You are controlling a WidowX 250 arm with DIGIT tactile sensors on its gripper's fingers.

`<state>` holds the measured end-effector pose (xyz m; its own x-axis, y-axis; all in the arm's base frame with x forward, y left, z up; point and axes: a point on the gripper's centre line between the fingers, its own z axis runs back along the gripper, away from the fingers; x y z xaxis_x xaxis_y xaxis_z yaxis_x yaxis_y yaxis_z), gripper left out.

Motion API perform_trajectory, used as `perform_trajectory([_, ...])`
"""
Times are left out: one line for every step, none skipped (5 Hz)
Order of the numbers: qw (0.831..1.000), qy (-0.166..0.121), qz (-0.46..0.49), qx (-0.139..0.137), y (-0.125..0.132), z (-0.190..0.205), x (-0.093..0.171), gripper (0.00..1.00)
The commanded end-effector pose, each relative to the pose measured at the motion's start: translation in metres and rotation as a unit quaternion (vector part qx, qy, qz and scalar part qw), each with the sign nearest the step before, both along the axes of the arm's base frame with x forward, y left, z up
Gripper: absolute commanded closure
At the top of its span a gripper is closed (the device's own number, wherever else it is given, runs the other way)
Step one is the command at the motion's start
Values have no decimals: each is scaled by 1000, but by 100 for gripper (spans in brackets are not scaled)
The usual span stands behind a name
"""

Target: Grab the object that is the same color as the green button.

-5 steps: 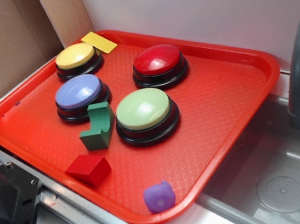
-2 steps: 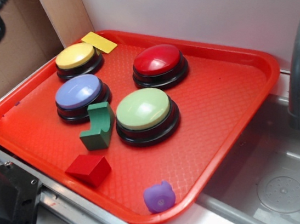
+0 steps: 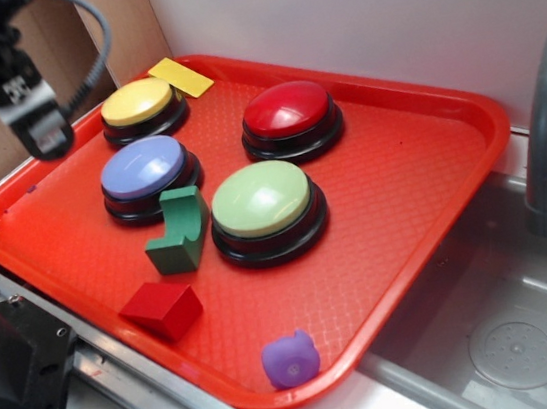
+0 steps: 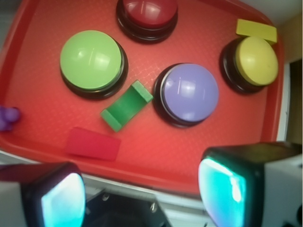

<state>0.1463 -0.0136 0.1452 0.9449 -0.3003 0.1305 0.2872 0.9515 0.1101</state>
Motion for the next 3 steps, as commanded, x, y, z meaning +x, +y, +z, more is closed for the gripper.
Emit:
perform_trajectory([998,-21,-64,4,-14,-42,18,0])
perform_trajectory([998,-24,-63,-12,-17,-68,16,0])
perform_trajectory([998,-28,-58,-14,-24,-81,16,0])
